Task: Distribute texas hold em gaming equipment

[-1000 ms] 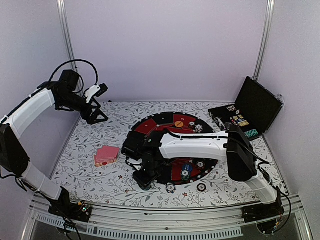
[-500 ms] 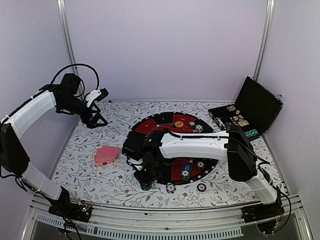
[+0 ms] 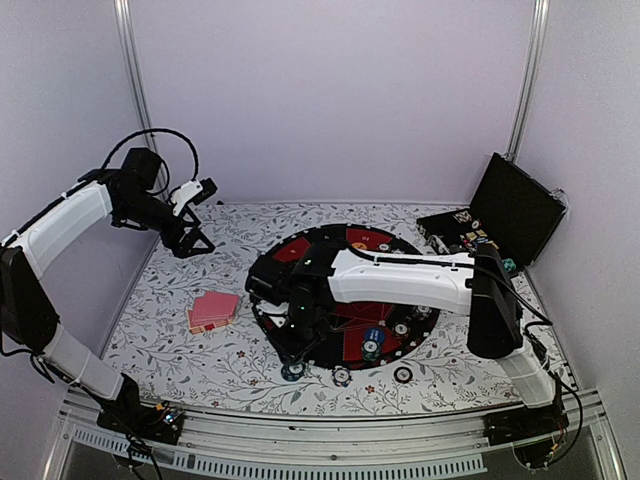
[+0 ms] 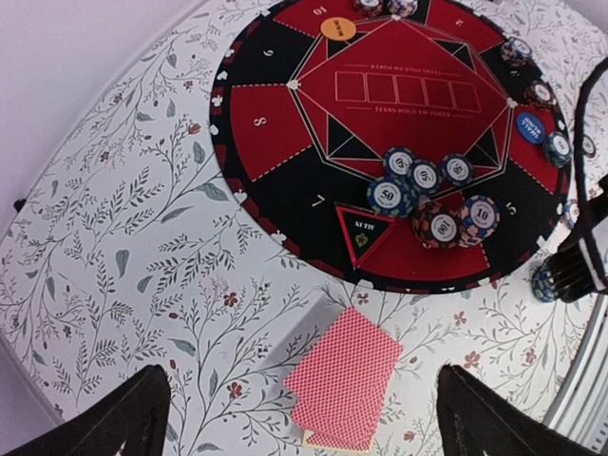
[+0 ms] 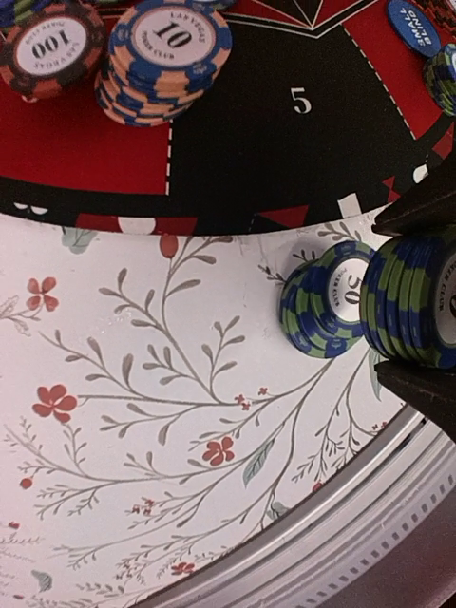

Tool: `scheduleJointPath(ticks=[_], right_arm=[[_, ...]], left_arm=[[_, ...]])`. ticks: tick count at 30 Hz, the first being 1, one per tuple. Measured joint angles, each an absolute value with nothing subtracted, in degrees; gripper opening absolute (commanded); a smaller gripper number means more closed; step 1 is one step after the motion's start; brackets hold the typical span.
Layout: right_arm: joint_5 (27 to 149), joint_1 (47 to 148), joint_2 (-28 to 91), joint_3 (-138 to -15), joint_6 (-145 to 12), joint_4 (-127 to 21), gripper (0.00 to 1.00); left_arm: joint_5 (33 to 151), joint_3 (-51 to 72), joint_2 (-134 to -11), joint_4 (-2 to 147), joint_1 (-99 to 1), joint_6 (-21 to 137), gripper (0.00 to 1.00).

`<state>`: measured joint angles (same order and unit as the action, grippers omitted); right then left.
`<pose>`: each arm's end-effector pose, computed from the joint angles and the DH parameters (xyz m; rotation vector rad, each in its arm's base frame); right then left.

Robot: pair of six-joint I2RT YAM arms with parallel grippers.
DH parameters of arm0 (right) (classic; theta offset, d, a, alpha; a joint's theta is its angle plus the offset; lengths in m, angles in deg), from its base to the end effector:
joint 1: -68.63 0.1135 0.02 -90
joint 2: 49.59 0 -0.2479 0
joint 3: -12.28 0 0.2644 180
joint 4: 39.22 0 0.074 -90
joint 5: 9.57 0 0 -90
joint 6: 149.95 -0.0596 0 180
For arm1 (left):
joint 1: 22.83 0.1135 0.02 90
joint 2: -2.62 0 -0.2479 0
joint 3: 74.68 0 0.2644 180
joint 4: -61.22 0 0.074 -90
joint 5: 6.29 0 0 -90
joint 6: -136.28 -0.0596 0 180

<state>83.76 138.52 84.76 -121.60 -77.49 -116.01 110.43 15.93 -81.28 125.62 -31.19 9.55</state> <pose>0.1642 0.4586 0.1584 -1.3350 2.6940 0.2951 0.3169 -0.0737 0.2834 1.0995 2.2072 -0.3918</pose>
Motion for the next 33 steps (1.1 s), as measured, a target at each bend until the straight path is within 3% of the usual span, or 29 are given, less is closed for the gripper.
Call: scheduleJointPath(ticks=[6, 18, 33], right_arm=[[83.87, 134.12, 80.32, -121.89, -77.80, -116.28, 0.20], [81.75, 115.72, 78.49, -122.33, -75.30, -114.64, 0.20], [77.31, 103.39, 90.38, -128.20, -72.09, -109.48, 0.19]], left_arm=[[109.98, 15.45, -81.28, 125.65, -31.17, 9.34, 1.00], [109.69, 14.27, -81.28, 125.71, -31.19, 7.85, 1.00], [109.73, 8.12, -81.54, 126.06, -31.17, -0.02, 0.99]])
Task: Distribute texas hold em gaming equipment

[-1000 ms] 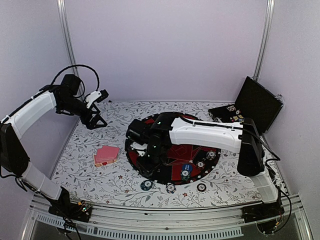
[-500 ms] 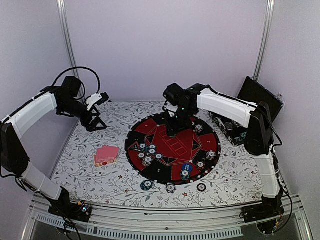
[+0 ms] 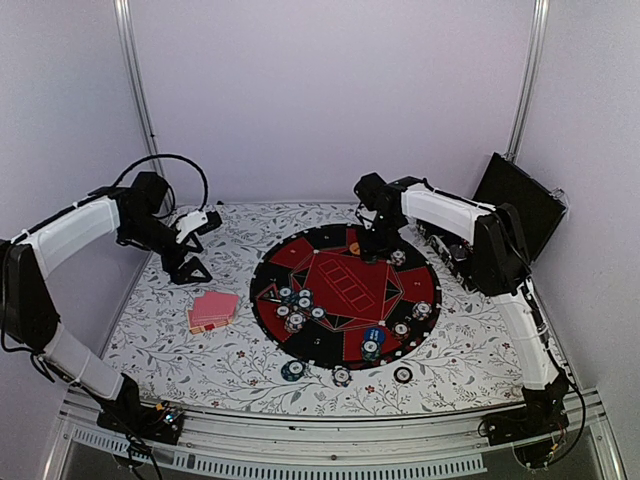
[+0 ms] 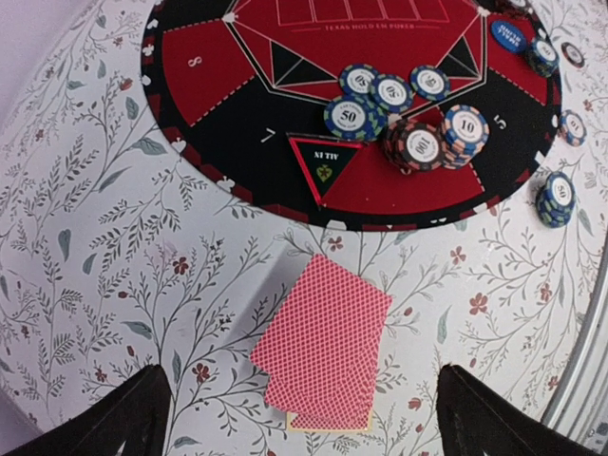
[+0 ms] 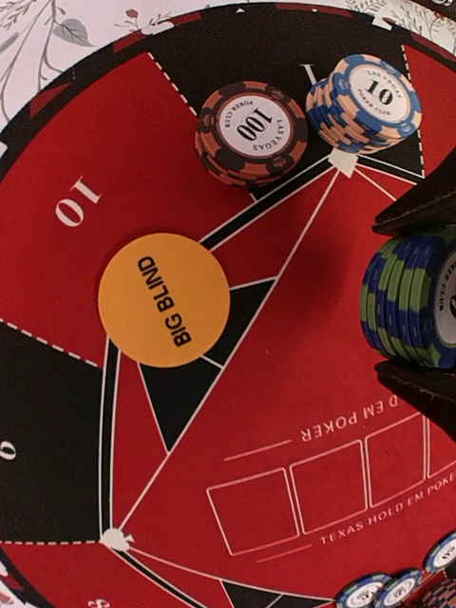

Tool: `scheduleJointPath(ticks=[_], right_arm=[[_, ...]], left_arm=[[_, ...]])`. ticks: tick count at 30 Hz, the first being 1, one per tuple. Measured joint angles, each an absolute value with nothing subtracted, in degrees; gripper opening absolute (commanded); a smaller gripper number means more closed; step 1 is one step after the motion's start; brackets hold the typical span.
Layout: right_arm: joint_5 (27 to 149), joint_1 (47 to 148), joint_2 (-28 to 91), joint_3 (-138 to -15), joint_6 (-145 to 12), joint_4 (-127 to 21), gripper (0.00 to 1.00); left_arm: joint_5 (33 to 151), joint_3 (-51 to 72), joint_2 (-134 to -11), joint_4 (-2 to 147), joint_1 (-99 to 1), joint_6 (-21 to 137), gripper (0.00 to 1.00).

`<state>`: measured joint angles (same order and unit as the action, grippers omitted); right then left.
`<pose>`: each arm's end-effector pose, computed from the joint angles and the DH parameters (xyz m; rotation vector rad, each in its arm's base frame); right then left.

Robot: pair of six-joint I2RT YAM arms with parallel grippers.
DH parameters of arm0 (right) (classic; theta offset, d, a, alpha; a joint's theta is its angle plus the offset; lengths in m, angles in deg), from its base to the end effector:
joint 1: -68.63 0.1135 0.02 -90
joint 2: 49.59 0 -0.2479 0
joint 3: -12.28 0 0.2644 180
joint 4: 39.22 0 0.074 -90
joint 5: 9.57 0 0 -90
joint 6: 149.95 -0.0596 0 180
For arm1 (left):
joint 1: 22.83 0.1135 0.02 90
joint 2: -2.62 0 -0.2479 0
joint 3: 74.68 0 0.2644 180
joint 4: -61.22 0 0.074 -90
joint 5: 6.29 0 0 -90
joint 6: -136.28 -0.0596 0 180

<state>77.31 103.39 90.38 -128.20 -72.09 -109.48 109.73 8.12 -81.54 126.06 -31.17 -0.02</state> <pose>0.4294 0.2940 0.1500 -0.5345 2.7415 0.1287 0.3035 -0.0709 0.2371 1.2959 2.2348 -0.3869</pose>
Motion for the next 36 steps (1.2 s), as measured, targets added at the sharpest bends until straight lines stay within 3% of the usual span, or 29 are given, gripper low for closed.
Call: scheduleJointPath(ticks=[28, 36], right_arm=[[74.39, 102.54, 96.12, -131.13, -71.68, -104.01, 0.20], [74.30, 101.82, 96.34, -132.69, -71.59, -103.36, 0.34]], left_arm=[[106.37, 4.36, -86.66, 125.58, -31.19, -6.03, 0.99], [106.41, 4.39, -86.66, 125.60, -31.19, -5.88, 1.00]])
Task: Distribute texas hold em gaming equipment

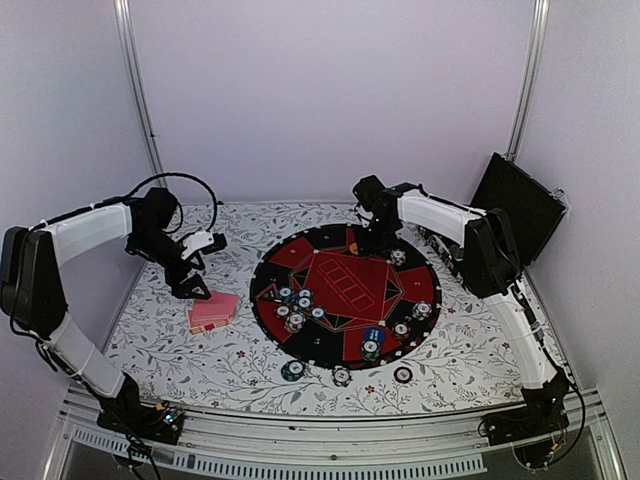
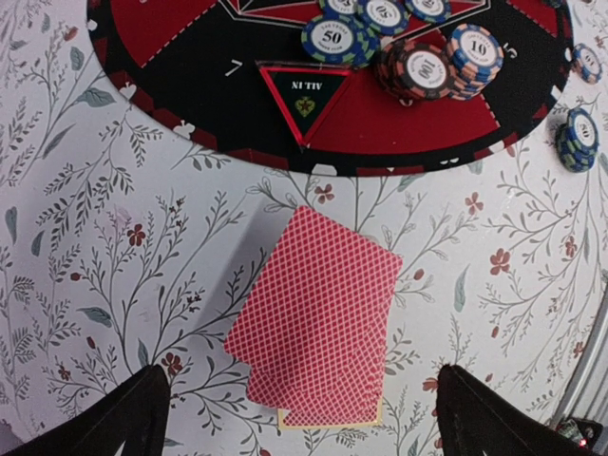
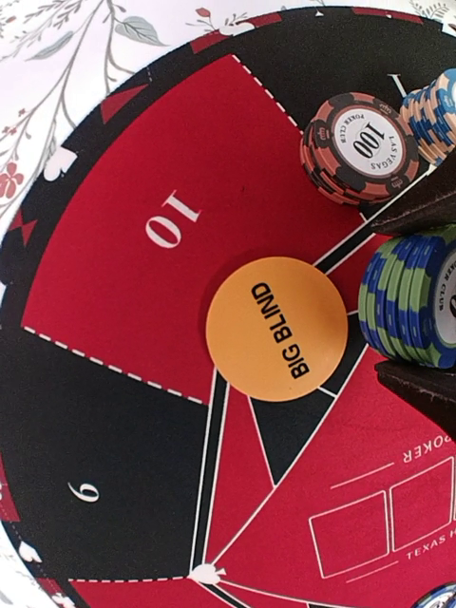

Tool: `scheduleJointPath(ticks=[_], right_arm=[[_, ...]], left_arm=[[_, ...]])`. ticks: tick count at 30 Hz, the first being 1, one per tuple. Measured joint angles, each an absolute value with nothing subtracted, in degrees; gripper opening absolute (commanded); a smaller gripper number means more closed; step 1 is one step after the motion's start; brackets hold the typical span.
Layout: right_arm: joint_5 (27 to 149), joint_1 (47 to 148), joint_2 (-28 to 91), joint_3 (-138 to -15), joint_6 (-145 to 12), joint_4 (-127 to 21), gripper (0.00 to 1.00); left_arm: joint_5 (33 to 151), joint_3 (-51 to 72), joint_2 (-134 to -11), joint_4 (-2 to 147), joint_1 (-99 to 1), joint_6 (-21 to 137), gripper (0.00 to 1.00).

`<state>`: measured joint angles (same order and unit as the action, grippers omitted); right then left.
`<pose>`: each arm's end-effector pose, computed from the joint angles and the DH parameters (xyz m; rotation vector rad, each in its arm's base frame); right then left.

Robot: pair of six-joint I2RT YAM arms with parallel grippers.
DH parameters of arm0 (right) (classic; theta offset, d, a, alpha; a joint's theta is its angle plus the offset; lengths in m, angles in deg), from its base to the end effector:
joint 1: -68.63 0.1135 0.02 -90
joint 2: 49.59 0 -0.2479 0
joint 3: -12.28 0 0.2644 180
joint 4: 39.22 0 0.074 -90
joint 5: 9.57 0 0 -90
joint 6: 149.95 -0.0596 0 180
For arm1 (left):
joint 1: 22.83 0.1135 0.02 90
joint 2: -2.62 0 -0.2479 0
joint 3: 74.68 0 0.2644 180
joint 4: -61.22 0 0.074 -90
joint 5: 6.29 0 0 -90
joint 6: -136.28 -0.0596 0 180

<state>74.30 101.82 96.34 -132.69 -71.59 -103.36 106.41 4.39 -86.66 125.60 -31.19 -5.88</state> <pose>0.4603 0.2935 0.1271 -0.4731 2.6567 0.0936 0.3047 -0.0680 0.1902 1.4364 2.3153 -0.3698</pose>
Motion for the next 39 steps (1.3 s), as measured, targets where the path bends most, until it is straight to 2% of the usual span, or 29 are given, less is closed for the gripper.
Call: scheduleJointPath(ticks=[8, 11, 17, 30, 39], right_arm=[[74.54, 101.82, 97.30, -132.69, -71.46, -103.51, 0.36], [74.65, 101.82, 97.68, -132.69, -71.46, -103.51, 0.47], [74.65, 101.82, 97.92, -132.69, -71.41, -103.34, 0.60], [74.34, 101.82, 96.80, -132.69, -71.30, -103.38, 0.70], [75.00, 102.28, 87.67, -132.64, -72.22, -103.32, 0.76]], left_arm=[[106.41, 4.71, -86.66, 125.62, -31.19, -5.55, 1.00], [106.41, 4.71, -86.64, 125.62, -31.19, -5.53, 1.00], [106.32, 4.71, -86.64, 125.60, -31.19, -5.51, 1.00], [106.35, 4.89, -85.63, 125.82, -31.32, -6.97, 1.00], [106.35, 1.02, -83.27, 126.08, -31.94, -11.97, 1.00]])
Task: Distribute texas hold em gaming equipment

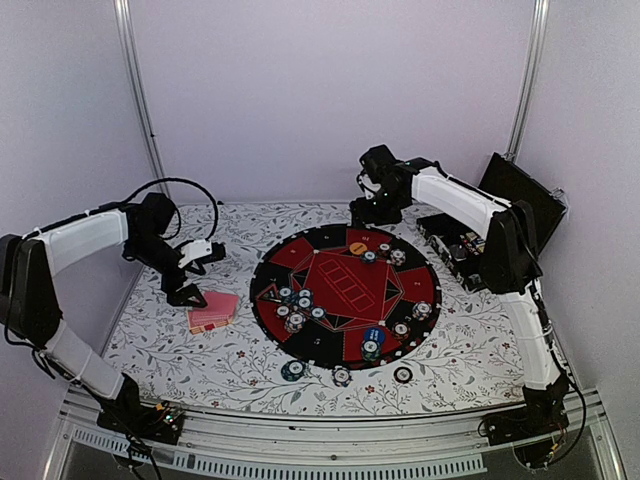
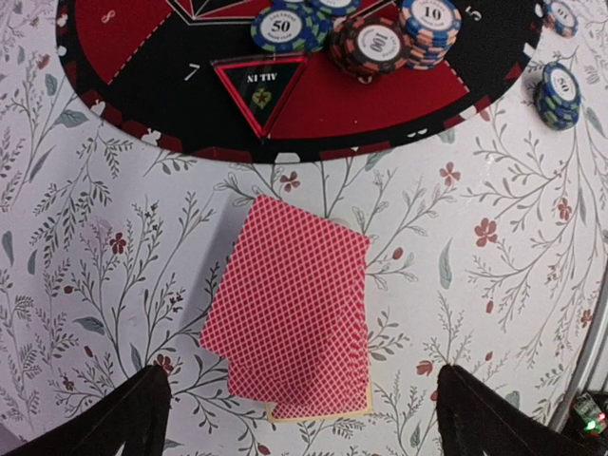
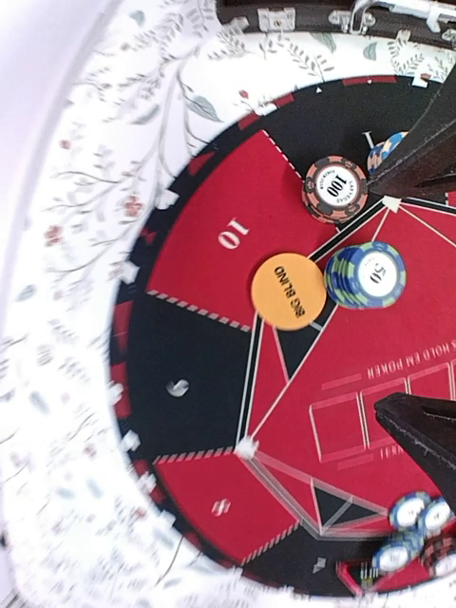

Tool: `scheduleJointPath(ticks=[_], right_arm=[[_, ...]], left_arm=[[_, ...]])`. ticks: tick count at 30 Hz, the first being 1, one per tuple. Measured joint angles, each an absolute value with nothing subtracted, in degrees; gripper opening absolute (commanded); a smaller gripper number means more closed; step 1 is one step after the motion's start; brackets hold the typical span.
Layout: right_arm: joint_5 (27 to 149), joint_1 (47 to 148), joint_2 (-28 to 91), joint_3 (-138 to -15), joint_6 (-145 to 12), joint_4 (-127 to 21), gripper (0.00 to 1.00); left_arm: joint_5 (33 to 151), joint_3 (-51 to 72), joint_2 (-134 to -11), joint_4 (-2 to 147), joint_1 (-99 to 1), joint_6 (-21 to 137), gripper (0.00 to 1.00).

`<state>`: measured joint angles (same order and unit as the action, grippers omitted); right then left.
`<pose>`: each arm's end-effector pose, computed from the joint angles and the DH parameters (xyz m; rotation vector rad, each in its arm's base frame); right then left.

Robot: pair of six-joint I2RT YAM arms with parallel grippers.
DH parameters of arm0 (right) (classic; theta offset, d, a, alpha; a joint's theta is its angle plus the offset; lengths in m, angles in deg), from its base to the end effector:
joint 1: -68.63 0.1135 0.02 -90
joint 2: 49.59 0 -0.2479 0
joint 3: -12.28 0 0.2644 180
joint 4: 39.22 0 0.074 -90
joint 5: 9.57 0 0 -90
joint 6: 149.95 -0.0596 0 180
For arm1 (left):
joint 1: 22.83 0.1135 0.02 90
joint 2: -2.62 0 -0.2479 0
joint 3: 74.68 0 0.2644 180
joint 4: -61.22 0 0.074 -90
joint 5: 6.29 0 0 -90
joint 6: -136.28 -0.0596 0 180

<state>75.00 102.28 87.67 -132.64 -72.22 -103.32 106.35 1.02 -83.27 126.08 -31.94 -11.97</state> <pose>0.4508 0.2933 0.2059 -0.4389 2.5224 0.1893 0.2884 -0.0695 0.1893 1.5691 2.2256 -0.3471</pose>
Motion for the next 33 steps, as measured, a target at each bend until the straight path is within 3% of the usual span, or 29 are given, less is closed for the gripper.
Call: scheduleJointPath(ticks=[11, 33], right_arm=[[81.62, 108.00, 70.09, -113.87, -76.70, -96.85, 0.84], [85.77, 111.39, 67.58, -107.88, -81.62, -94.46, 0.83]], left_arm=[[103.70, -2.39, -84.65, 124.25, -33.73, -18.07, 1.00], [102.15, 2.94, -96.93, 121.32, -36.94, -24.91, 1.00]])
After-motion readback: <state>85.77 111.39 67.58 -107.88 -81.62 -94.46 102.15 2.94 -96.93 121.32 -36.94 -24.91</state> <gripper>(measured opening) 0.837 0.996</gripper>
